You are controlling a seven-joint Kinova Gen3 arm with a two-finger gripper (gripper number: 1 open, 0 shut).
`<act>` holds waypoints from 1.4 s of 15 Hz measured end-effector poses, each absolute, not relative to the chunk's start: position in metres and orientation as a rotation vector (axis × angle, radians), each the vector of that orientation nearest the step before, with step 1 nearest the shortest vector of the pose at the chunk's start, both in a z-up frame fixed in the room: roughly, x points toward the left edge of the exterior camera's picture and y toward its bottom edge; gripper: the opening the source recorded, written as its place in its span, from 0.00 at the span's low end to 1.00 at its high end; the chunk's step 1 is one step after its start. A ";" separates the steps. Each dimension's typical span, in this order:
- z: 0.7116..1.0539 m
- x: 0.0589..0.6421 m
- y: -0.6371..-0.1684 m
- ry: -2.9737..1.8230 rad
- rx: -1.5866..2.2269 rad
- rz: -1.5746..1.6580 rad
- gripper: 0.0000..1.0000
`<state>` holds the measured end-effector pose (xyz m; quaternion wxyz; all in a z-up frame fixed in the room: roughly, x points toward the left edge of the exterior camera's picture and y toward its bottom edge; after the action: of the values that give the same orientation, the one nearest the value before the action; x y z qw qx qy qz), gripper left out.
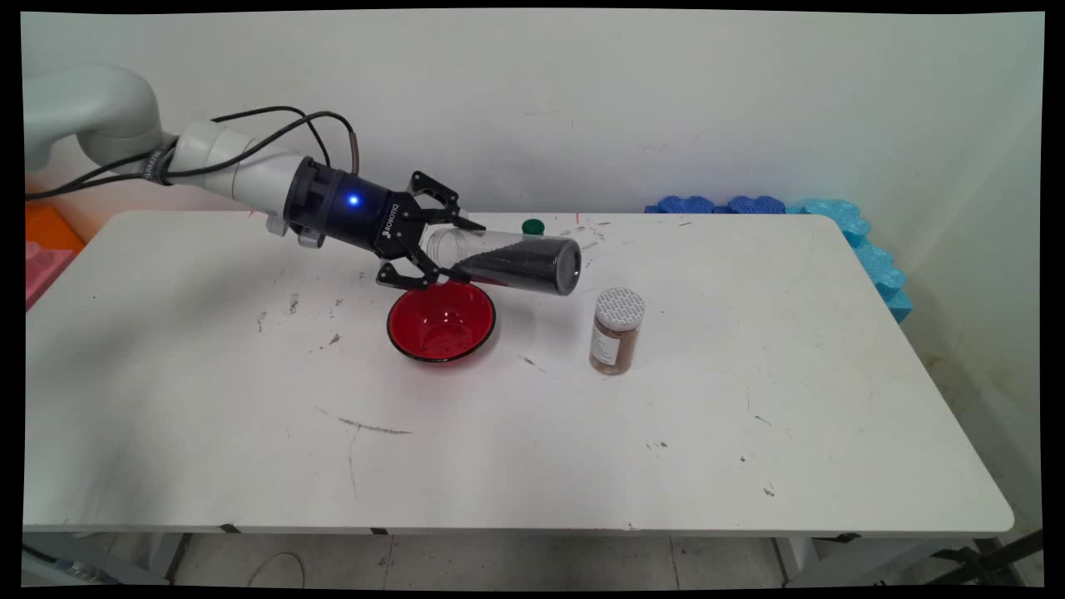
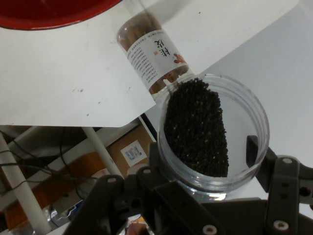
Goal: Pour the black seasoning powder in the red bowl
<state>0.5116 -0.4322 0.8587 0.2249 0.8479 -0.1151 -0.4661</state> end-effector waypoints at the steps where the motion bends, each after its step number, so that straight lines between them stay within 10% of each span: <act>1: 0.859 0.512 -0.432 -0.311 2.339 -1.288 0.00; 21: 0.861 0.520 -0.428 -0.238 2.326 -1.308 0.00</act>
<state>0.5203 -0.4284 0.8613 0.2292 0.8451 -0.0863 -0.4752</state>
